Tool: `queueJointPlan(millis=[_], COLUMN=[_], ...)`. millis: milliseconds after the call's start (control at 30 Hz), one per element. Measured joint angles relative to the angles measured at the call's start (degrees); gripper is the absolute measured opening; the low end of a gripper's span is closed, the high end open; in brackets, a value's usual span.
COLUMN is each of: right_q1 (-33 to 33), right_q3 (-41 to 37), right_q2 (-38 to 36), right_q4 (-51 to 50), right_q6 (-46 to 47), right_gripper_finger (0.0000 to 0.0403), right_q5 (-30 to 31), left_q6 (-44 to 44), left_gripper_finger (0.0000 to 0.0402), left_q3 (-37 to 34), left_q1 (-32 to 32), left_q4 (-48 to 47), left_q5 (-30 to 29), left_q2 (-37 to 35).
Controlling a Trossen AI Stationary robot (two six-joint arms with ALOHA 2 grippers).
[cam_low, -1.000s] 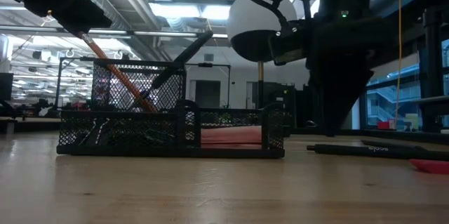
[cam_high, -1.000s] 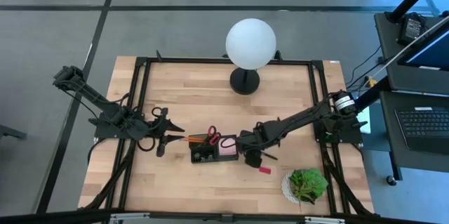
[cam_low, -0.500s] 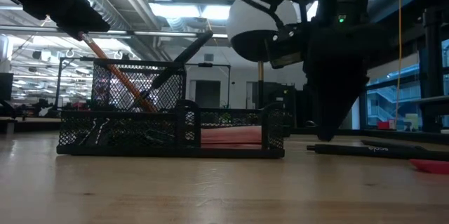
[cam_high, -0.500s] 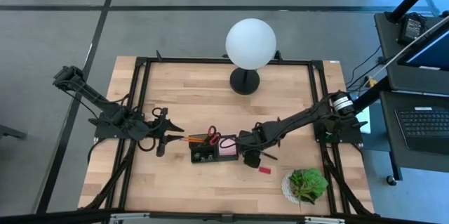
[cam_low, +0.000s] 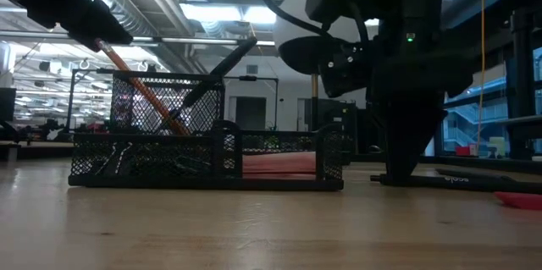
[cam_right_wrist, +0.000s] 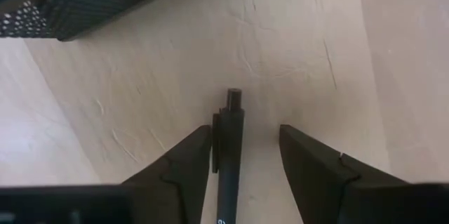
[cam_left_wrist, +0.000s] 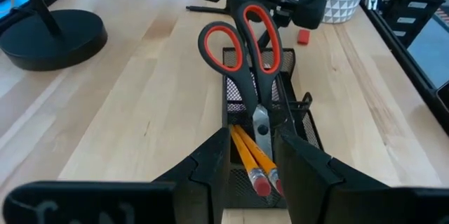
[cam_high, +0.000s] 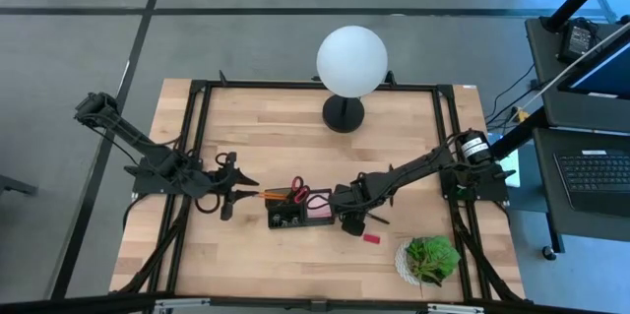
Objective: Pick and place office supplies into organizer
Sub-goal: Put the bottom black pen into the black desk organizer
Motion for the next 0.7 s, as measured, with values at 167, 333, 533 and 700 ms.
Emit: queueJointPlan(millis=[167, 333, 533, 700], right_q1=[0.0, 0.0, 0.0, 0.0], right_q3=[0.0, -0.1, -0.1, -0.1], right_q2=[0.1, 0.1, 0.1, 0.1], right_q4=[0.1, 0.3, 0.5, 0.5], right_q6=[-1.2, -1.7, -4.5, -4.3], right_gripper_finger=[0.0145, 0.0110, 0.0063, 0.0035], right_q5=[-0.2, -0.2, -0.2, -0.2], left_q6=[0.0, 0.1, 0.2, 0.2], left_gripper_finger=[0.0106, 0.0106, 0.0106, 0.0106], left_q3=[0.0, 0.0, 0.0, 0.0], left_q1=[0.0, 0.0, 0.0, 0.0], left_q4=[0.0, 0.0, 0.0, 0.0], left_q5=[0.0, 0.0, 0.0, 0.0], left_q2=[0.3, 0.3, 0.3, 0.3])
